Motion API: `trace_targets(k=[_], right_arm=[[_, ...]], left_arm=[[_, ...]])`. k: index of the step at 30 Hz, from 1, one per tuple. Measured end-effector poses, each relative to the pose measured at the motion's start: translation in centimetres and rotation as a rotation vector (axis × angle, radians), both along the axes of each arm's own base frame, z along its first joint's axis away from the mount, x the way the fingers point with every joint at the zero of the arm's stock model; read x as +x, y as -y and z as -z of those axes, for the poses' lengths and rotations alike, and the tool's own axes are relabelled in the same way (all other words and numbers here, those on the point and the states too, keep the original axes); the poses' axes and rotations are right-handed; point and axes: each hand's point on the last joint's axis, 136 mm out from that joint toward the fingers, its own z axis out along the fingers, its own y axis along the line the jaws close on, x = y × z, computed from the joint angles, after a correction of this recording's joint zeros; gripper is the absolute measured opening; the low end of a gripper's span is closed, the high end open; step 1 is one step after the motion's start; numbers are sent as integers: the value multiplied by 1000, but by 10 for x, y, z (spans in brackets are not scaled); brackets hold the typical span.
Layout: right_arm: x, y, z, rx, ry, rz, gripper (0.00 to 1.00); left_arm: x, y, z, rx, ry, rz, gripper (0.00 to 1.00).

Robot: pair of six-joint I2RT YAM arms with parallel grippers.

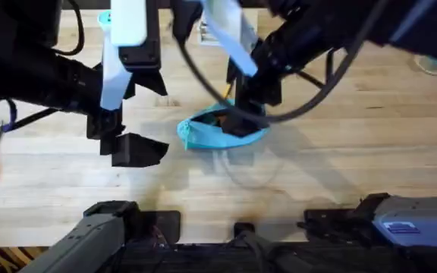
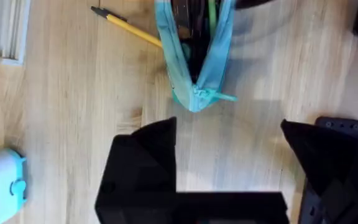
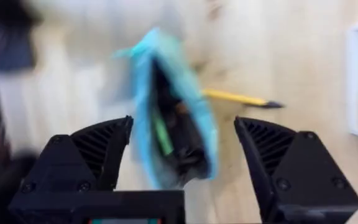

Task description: Unzip the bag, pick up the pens from the table one at a time and place them inside, then zip the bag closed.

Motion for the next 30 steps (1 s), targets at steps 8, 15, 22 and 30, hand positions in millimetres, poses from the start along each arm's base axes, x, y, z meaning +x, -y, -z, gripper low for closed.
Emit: trace_targets(k=[8,15,22,30], right_arm=[[78,15,-37,215,32,429,998],[108,39,-11,267,-238,904,998],[116,41,2,287,-346,1084,998],[129,39,61,156,-354,1281,998]], left_arm=[[0,0,0,0,0,0,993],[0,0,0,0,0,0,993],[0,0,0,0,0,0,993],[0,0,0,0,0,0,993]])
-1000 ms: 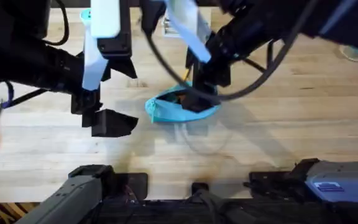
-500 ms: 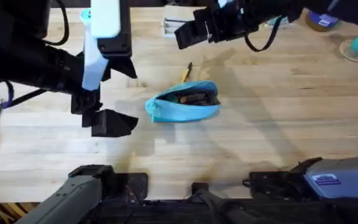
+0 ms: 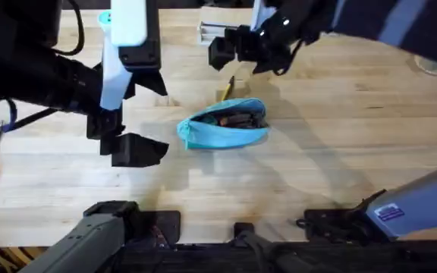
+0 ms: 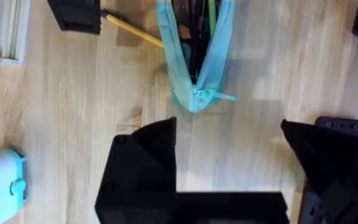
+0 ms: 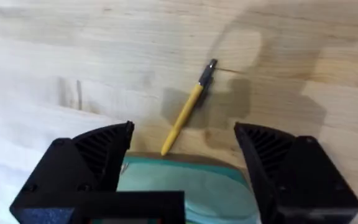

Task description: Unzip the bag, pick up the pens from the table one at a time and place them inside, then zip the bag closed.

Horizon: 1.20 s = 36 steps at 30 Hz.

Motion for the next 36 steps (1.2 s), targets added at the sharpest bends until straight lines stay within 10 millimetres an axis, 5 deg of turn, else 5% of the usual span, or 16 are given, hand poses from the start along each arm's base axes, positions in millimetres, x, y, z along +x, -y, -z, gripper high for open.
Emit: trace_targets(k=[20,28,31,36], right_arm=[[18,-16,89,-157,-24,156,998],[8,-33,99,-296,71,121,967],[8,-38,99,-303,87,122,838],[8,-39,99,-313,97,132,448]], left_arm=[[0,0,0,0,0,0,993],[0,0,0,0,0,0,993],[0,0,0,0,0,0,993],[0,0,0,0,0,0,993]])
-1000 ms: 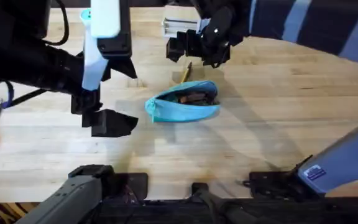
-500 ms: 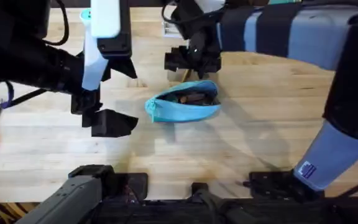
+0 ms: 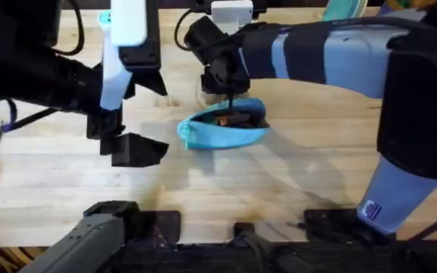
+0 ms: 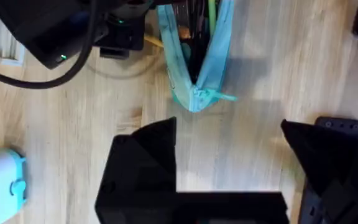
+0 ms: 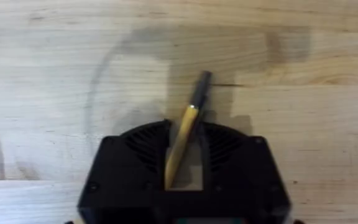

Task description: Unzip the bag, pick up the pens from the table one at a time and place them inside, then zip the bag closed.

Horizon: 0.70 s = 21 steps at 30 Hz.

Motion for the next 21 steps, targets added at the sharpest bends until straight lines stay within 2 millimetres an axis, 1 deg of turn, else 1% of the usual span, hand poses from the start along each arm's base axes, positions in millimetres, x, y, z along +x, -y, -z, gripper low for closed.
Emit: trace_targets(k=[3,5,7,17,19,21], right_arm=[[0,4,0,-12,0,10,223],[1,6,0,-24,5,15,100],[2,7,-1,-27,11,18,50],[6,10,-4,-48,14,-6,46],[9,14,-7,-68,15,-18,45],[17,19,-13,-83,31,-23,45]], left_arm=[[0,0,0,0,0,0,993],[0,0,0,0,0,0,993],[0,0,0,0,0,0,993],[0,0,0,0,0,0,993],[0,0,0,2,0,0,993],[0,-1,1,8,0,-2,993]])
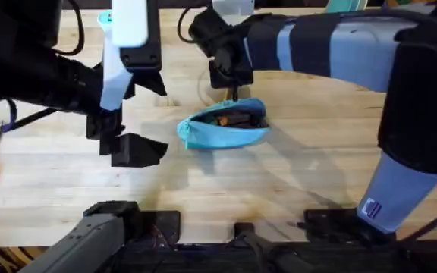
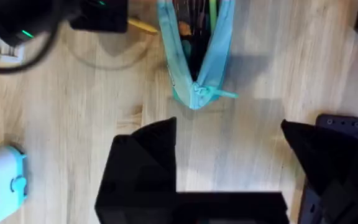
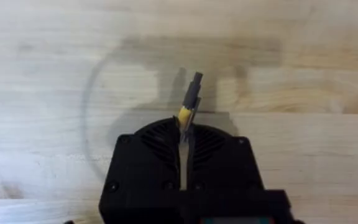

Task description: Unzip the bag, pick up the pens from the table one at a time and place them inside, then zip the bag closed.

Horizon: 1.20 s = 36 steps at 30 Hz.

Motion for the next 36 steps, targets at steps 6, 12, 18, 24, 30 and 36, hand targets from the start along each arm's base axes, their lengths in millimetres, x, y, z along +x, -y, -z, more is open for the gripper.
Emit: trace_targets(k=[6,12,18,24,30,36], right_arm=[[23,19,-47,14,66,16,43],[35,34,-120,33,189,-36,39],[20,32,-157,68,192,-232,31],[-8,32,-168,83,110,-525,32],[-30,27,-164,61,55,-724,32],[-17,44,-165,57,67,-690,609]], left_arm=[[0,-2,1,15,0,-3,993],[0,-3,2,17,0,-4,993],[0,-3,2,18,0,-4,993],[0,-3,2,18,0,-4,993],[0,-3,2,18,0,-4,993],[0,-3,2,18,0,-4,993]])
